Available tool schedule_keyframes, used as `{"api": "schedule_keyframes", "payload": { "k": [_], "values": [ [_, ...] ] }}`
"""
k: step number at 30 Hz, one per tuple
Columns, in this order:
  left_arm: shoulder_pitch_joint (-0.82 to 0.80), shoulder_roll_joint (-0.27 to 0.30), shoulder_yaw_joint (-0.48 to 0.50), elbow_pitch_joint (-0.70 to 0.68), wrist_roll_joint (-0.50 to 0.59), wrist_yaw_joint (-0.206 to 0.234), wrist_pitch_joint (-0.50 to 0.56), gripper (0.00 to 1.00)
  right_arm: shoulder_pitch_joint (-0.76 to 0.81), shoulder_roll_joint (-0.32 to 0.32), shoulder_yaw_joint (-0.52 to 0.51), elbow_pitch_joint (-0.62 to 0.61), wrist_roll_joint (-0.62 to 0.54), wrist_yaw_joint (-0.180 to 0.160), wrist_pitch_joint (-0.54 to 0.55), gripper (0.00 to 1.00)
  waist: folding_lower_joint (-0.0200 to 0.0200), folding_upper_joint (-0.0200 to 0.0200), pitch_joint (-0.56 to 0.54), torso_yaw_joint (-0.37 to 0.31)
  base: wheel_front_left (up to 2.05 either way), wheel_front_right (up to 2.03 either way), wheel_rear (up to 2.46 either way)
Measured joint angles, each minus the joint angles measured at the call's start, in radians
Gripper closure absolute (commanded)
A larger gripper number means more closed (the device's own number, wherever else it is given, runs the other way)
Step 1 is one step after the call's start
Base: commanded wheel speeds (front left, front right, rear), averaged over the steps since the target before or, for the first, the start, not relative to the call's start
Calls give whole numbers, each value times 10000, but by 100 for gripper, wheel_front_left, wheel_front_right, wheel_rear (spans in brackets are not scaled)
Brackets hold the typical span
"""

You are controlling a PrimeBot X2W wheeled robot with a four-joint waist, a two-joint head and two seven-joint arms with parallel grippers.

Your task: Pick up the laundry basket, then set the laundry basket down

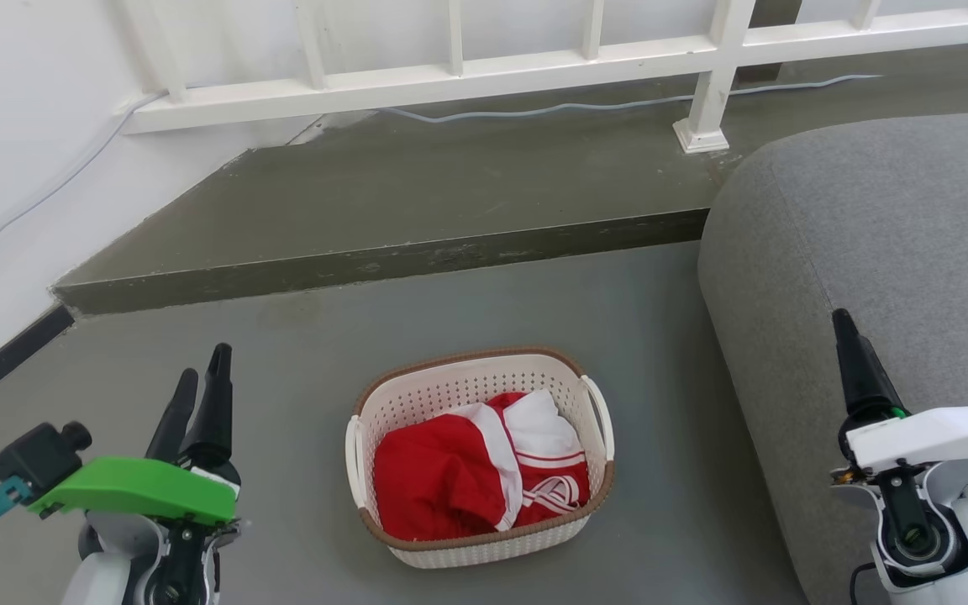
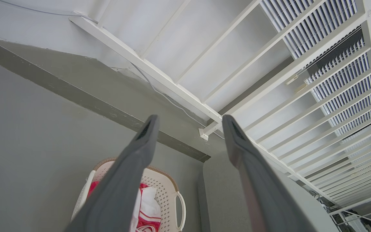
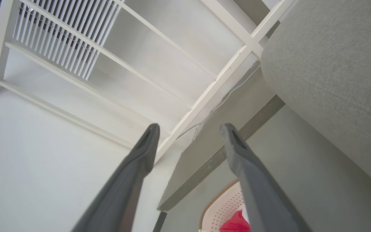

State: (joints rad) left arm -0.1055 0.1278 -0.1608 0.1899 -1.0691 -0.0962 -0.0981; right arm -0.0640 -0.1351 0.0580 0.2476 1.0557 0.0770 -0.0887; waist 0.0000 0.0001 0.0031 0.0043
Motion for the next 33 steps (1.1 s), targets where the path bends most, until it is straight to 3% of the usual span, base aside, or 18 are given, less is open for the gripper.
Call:
{"api": "schedule_keyframes", "payload": {
  "k": [16,33],
  "values": [
    [-83,142,-556,-303,2853,541,-443,0,-157,-372,832,-230,-2721,-374,-449,0,0,0,29,18,0,0,0],
    [-75,134,-1139,-355,5200,1103,-922,0,-194,-570,1611,-268,-5258,-894,-984,0,0,0,53,42,0,0,0]
  ]
}}
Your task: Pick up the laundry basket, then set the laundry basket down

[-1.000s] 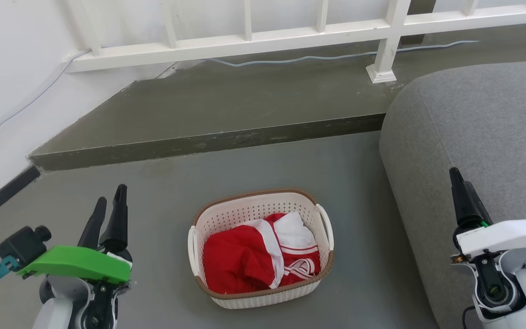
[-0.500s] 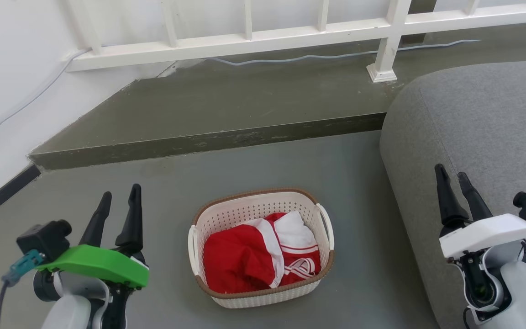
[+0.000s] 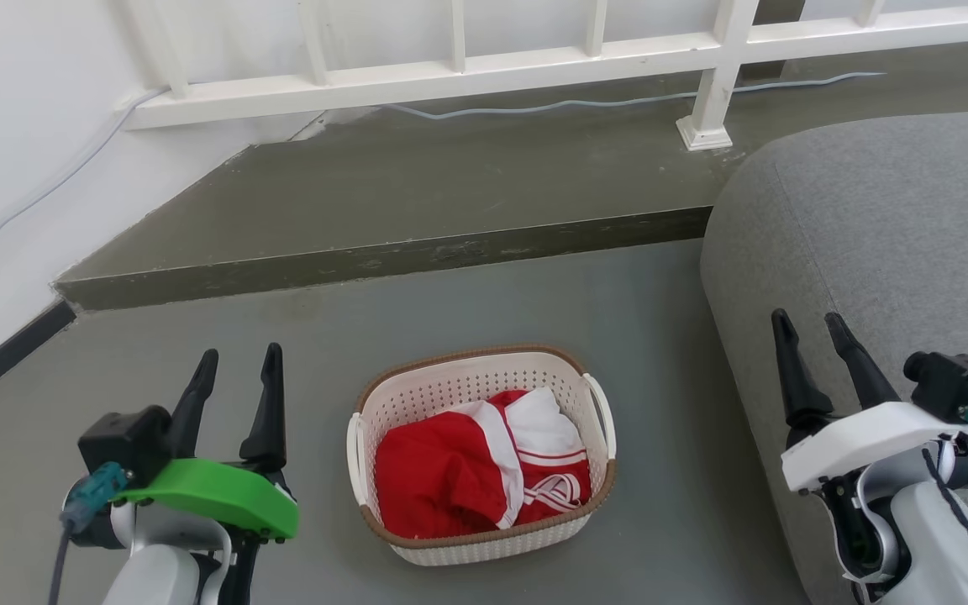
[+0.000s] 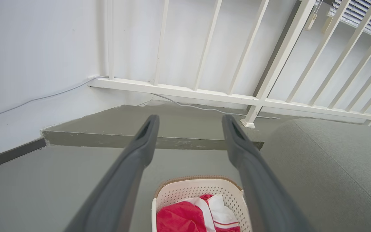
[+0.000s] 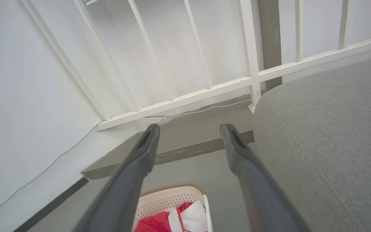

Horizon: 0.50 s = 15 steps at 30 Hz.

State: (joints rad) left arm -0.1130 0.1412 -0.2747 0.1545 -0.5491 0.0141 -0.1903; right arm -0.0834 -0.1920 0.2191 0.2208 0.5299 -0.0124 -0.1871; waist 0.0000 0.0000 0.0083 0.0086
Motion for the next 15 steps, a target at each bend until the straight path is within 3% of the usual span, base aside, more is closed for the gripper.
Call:
{"api": "schedule_keyframes", "payload": {
  "k": [15],
  "values": [
    [9,-71,-318,-2,1831,316,-414,0,0,-42,385,6,-1841,-426,-449,0,0,0,17,35,0,0,0]
  ]
}}
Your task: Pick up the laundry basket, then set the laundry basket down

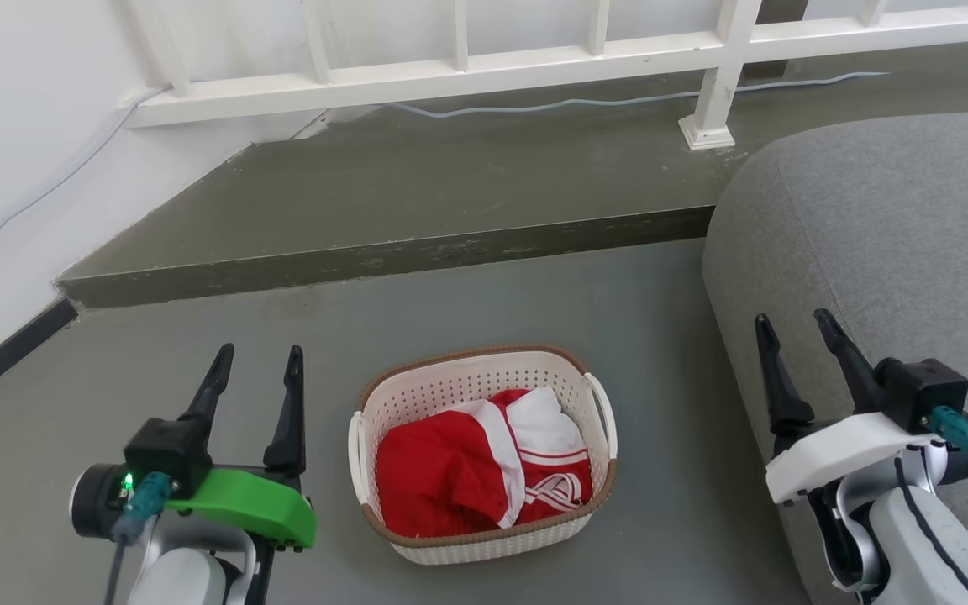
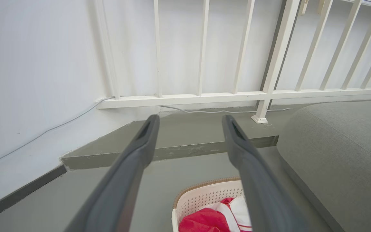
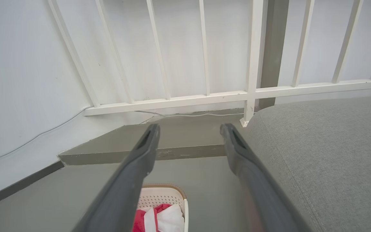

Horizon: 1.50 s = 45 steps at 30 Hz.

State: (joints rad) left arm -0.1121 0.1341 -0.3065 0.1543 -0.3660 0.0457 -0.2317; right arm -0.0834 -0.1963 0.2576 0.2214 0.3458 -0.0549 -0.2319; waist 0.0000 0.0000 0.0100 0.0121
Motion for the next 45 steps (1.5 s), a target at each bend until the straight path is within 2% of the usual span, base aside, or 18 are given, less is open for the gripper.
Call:
{"api": "schedule_keyframes", "payload": {
  "k": [6,45],
  "values": [
    [9,-79,-107,27,639,123,-199,0,0,17,127,0,-596,-90,-153,0,0,0,11,22,0,0,0],
    [201,-414,171,802,522,178,-199,0,55,332,-182,384,-569,-159,-198,0,0,0,65,21,0,0,0]
  ]
}}
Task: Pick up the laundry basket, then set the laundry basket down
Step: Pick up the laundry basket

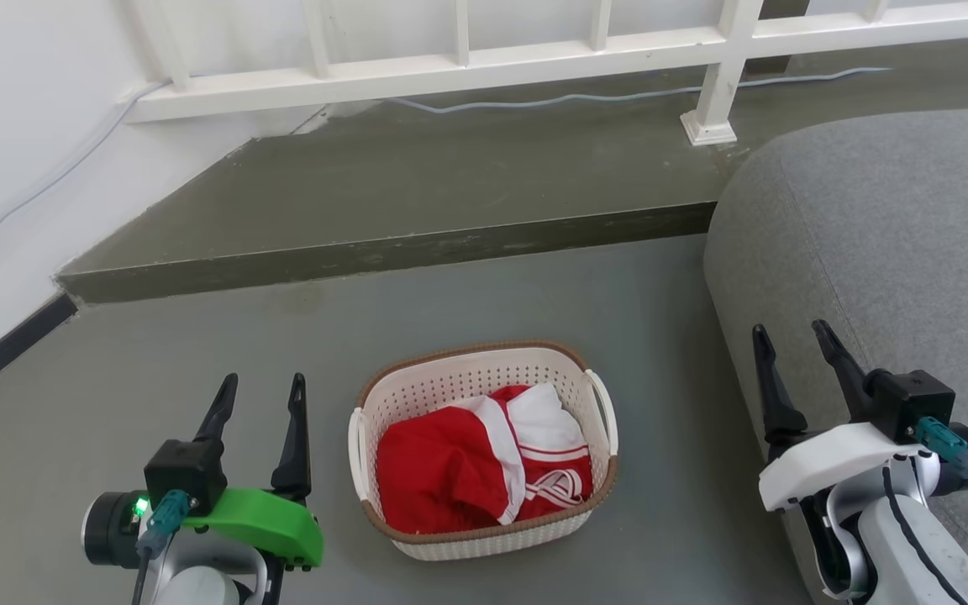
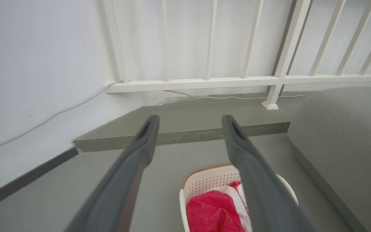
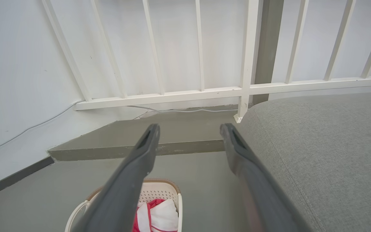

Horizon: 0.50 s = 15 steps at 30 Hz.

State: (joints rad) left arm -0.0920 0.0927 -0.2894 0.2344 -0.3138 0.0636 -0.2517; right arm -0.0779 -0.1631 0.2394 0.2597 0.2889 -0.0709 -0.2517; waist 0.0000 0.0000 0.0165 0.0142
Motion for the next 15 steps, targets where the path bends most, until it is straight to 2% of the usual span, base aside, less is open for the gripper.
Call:
{"api": "schedule_keyframes", "payload": {
  "k": [15],
  "values": [
    [-21,-67,38,-65,0,-8,0,0,-13,58,-63,-2,-42,90,0,0,0,0,618,-68,0,0,0]
  ]
}}
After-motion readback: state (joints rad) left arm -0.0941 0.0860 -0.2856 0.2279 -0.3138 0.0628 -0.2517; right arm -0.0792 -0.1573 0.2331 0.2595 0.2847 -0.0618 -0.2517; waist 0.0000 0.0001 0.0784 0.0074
